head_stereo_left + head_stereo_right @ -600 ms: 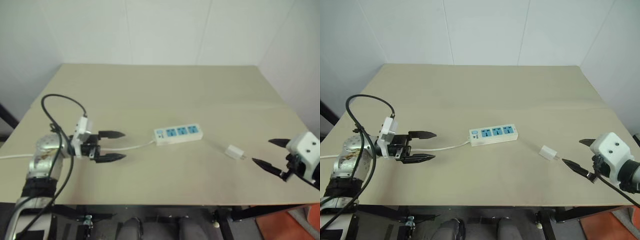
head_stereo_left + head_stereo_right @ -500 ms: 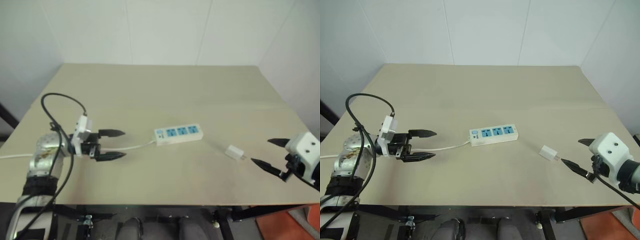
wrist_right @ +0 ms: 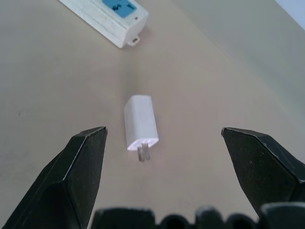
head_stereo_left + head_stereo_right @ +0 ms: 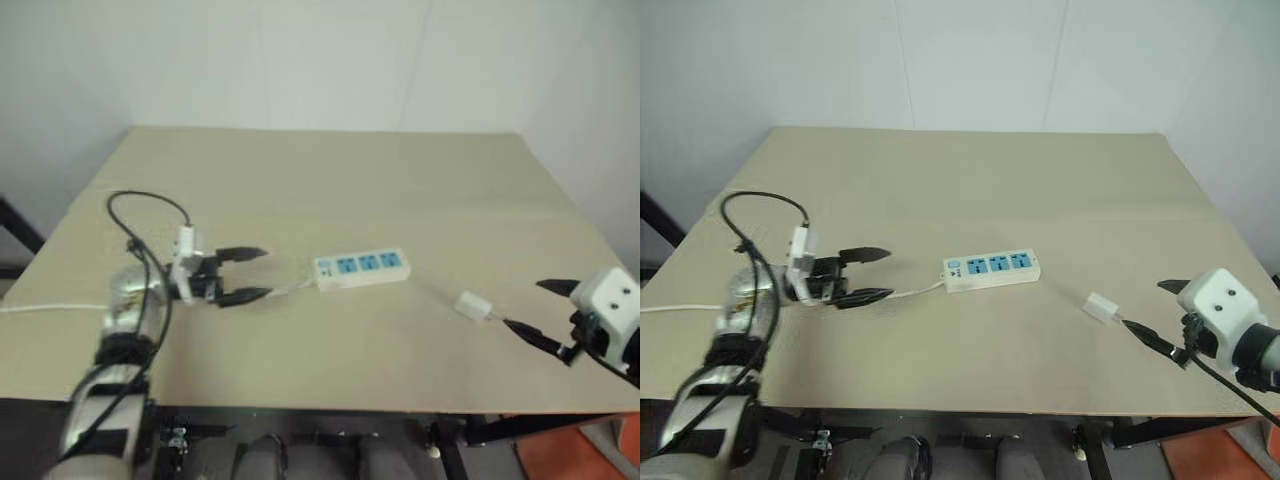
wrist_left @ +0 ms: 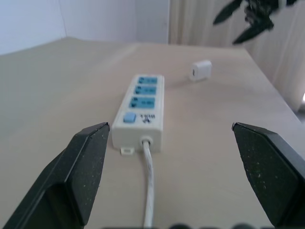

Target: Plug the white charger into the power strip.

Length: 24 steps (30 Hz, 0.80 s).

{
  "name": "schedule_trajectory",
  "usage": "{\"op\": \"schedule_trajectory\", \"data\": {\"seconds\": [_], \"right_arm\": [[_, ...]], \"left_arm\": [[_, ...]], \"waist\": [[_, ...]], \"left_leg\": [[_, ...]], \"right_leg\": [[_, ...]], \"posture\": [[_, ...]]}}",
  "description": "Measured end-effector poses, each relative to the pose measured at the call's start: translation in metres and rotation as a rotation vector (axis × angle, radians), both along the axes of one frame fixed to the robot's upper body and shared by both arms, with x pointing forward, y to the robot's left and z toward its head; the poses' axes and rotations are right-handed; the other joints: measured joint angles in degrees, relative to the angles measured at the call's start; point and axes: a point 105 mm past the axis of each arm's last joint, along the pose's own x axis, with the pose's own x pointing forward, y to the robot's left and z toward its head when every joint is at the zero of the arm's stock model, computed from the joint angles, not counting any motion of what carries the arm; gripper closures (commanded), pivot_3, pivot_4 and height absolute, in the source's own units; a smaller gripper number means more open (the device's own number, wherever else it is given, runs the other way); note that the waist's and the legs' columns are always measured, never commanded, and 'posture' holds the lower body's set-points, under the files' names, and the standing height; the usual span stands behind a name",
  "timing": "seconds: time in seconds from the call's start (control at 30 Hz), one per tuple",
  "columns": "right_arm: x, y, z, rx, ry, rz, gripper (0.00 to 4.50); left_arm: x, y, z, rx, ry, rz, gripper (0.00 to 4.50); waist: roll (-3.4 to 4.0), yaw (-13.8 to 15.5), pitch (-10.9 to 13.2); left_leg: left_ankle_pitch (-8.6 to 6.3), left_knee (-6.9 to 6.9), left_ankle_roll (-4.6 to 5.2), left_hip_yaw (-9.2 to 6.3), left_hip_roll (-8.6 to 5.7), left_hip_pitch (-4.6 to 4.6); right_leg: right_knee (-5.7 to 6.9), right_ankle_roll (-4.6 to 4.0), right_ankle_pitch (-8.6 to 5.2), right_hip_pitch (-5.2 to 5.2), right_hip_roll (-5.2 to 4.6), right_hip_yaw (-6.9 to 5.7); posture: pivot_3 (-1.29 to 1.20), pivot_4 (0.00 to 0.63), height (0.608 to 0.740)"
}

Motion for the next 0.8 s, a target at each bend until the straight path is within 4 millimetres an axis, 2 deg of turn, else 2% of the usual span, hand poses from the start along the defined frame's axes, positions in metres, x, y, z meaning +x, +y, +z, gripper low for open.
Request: {"op": "schedule_trajectory", "data": {"seconds": [0.27, 0.53, 0.8], "right_arm": [[0.003, 0.014, 0.009, -0.014, -0.042, 0.019, 0.0], [-0.008, 0.03, 0.002, -0.013, -0.015, 0.022, 0.0], [-0.025, 0.071, 0.002, -0.01, 0.013, 0.119, 0.0]], "left_arm": [[0.026, -0.041, -0.013, 0.093, -0.025, 0.001, 0.03], [0.036, -0.061, -0.031, 0.195, 0.01, 0.058, 0.03], [0.045, -0.083, -0.044, 0.273, 0.042, 0.124, 0.03]], "waist": [[-0.02, 0.27, 0.0], [-0.02, 0.41, 0.0], [-0.03, 0.38, -0.01]], "left_leg": [[-0.01, -0.01, 0.02, -0.08, -0.04, -0.31], [-0.01, 0.0, 0.02, -0.15, -0.06, -0.33], [-0.01, 0.01, 0.02, -0.18, -0.06, -0.34]], "right_leg": [[-0.42, 0.17, 0.15, -0.06, 0.0, -0.04], [-0.42, 0.21, 0.18, -0.06, -0.01, -0.08], [-0.42, 0.22, 0.18, -0.05, 0.0, -0.1]], "posture": [[0.0, 0.15, 0.74], [0.0, 0.15, 0.74], [0.0, 0.15, 0.74]]}}
